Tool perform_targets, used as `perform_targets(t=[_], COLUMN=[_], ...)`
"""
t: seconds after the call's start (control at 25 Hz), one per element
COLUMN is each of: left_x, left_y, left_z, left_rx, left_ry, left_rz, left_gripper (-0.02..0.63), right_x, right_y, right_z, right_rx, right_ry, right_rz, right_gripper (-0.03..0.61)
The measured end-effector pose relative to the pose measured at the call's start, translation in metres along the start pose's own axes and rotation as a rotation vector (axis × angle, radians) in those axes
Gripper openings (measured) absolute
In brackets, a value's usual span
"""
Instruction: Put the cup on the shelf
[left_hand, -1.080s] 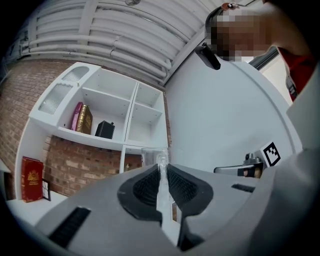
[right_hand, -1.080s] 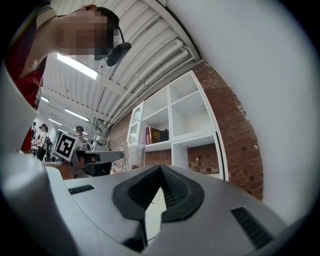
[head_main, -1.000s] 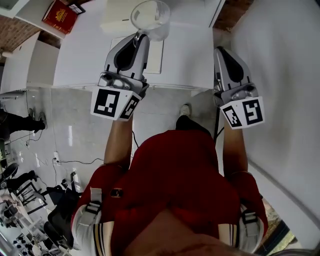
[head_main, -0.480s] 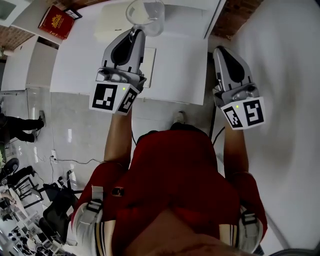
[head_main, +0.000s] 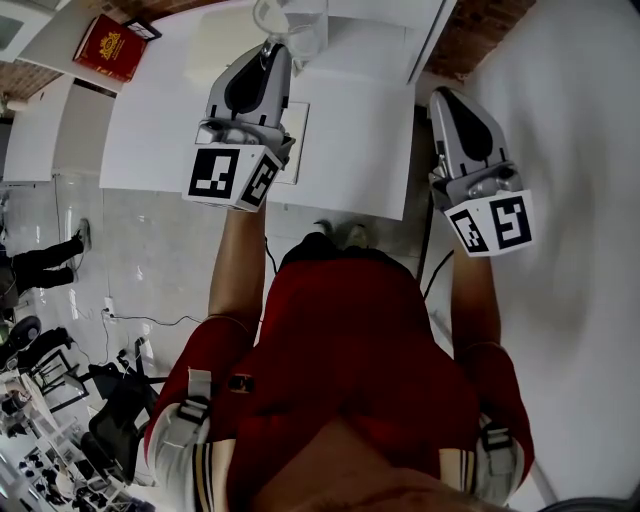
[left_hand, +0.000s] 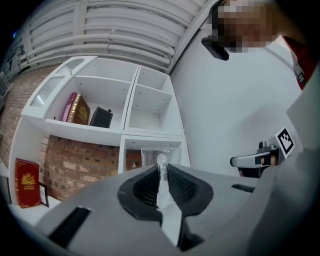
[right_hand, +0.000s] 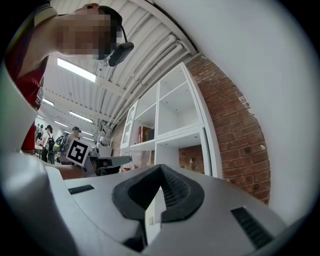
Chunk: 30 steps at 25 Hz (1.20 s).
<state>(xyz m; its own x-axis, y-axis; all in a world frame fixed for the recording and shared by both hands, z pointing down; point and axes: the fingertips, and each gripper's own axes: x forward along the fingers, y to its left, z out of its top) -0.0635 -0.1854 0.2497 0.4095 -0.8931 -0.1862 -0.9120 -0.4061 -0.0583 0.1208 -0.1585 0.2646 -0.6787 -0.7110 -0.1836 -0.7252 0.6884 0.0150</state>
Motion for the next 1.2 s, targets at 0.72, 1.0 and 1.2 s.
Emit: perform_targets(t=[0.72, 1.0, 1.2], left_x=[0.073, 0.097, 0.115], left_y=[0.055, 0.068, 0.077], left_z=[-0.019, -0.036, -0.047], left_rx=[-0.016, -0.022, -0.025], left_ry=[0.009, 0.027, 0.042], left_rz=[-0.013, 0.008, 0.022], left_gripper=[0.035, 0.035, 0.035], right_x=[0.051, 0.066, 0.077], right_y=[-0.021, -0.034, -0.043], right_z=[0.002, -0.006, -0.011], right_rx=[-0.020, -0.016, -0.011], right_ry=[0.005, 0.012, 0.020], right_rz=[-0.083, -0.090, -0.088], right_gripper=[-0.003, -0.003, -0.003])
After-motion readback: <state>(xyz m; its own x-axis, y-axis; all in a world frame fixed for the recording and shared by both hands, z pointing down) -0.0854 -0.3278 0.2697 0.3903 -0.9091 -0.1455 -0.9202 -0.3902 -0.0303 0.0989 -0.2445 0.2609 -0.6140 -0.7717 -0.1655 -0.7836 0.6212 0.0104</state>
